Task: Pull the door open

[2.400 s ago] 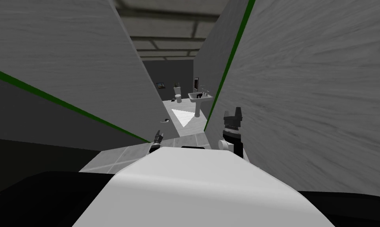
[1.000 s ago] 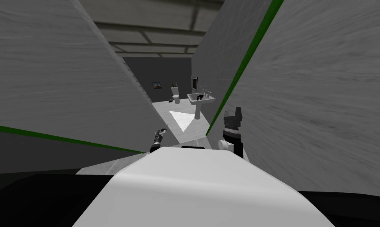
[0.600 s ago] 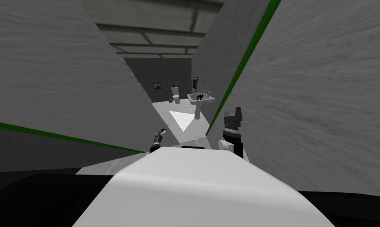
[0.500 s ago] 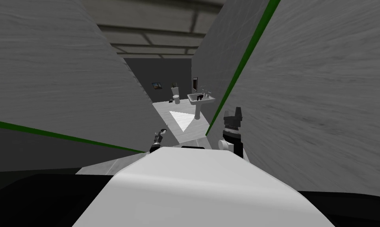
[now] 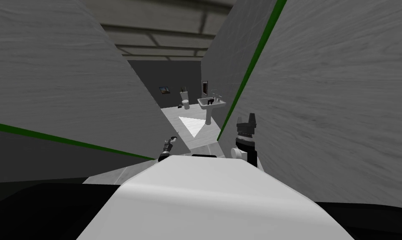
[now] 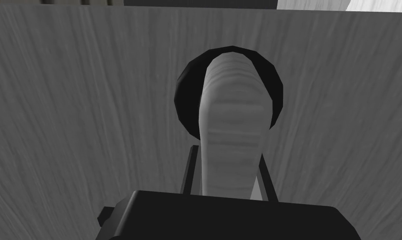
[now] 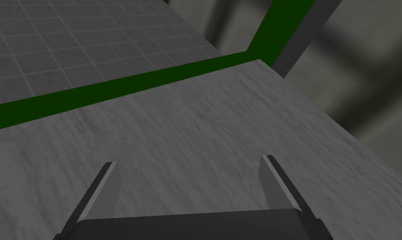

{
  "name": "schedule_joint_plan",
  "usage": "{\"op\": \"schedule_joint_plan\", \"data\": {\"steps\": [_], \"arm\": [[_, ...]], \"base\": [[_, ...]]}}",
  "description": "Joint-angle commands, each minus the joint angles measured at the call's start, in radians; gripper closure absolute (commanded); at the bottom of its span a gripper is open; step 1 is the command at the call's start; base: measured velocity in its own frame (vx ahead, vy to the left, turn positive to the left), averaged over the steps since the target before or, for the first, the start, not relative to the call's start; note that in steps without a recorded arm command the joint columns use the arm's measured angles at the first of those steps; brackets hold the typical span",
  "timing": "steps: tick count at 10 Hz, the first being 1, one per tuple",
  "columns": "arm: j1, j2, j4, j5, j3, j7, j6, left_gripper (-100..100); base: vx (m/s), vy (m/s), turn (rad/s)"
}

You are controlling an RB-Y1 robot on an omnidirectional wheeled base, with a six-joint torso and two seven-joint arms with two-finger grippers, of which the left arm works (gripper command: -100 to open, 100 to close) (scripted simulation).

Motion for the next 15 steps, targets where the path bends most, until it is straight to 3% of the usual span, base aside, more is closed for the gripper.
{"op": "schedule_joint_plan", "data": {"steps": [1, 5, 6, 7, 8, 15], "arm": [[0.029, 0.007, -0.024, -0.015, -0.022, 0.016, -0.015, 100], [0.066, 0.028, -0.048, -0.049, -0.074, 0.052, -0.06, 100], [0.064, 0.026, -0.048, -0.043, -0.064, 0.045, -0.05, 100], [0.08, 0.033, -0.036, -0.048, -0.073, 0.055, -0.079, 100], [0.083, 0.035, -0.033, -0.048, -0.075, 0.057, -0.087, 100], [0.133, 0.069, 0.014, -0.06, -0.099, 0.096, -0.208, 100]], "base": [[-0.21, 0.032, -0.053], [-0.224, 0.055, -0.053], [-0.098, 0.018, 0.0], [-0.132, 0.037, -0.207], [-0.197, 0.049, -0.162], [-0.201, 0.056, -0.166]]}}
